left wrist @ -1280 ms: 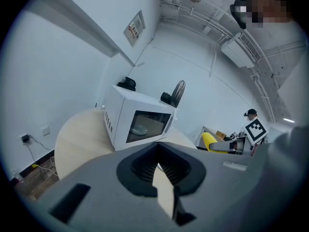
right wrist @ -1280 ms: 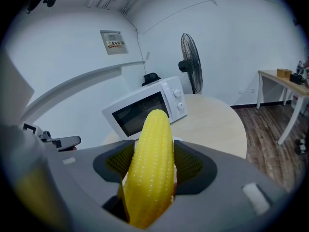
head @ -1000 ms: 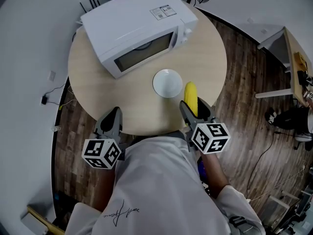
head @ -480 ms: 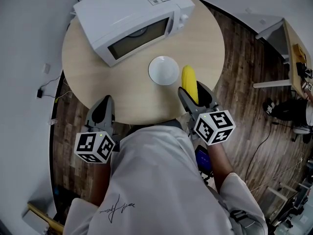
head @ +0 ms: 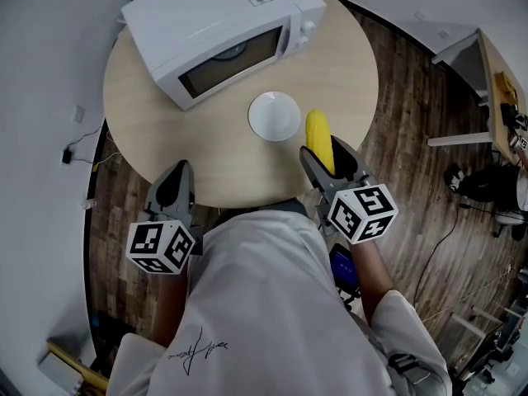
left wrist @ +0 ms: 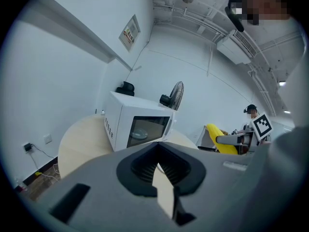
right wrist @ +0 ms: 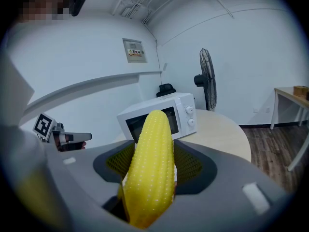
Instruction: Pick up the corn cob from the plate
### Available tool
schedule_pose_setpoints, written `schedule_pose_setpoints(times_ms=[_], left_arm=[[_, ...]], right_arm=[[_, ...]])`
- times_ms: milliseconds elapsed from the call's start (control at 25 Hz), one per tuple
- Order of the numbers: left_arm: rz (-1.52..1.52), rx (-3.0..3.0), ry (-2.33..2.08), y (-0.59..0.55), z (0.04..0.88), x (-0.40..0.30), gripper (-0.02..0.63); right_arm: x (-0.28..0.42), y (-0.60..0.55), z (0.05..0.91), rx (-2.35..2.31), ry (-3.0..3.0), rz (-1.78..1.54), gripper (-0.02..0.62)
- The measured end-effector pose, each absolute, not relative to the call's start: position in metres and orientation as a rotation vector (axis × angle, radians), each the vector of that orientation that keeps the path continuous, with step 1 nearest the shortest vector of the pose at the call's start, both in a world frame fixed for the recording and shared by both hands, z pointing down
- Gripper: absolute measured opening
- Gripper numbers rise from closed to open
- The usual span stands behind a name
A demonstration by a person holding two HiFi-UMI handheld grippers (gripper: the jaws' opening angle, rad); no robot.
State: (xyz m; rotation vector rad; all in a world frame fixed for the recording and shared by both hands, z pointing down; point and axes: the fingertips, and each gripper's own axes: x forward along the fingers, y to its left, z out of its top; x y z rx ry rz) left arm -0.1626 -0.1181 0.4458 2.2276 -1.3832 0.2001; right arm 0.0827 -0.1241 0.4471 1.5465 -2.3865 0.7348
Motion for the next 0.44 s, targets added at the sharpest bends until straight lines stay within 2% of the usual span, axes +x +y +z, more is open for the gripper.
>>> schedule_pose_setpoints(times_ms=[440], left_arm=[[0.209,2.237,-1.364,-0.1174,0.4485,-0.1545,-0.009]], right_arm=[[0.0869,-0.122,0.4477,1.537,-2.396,0.742,0.267]])
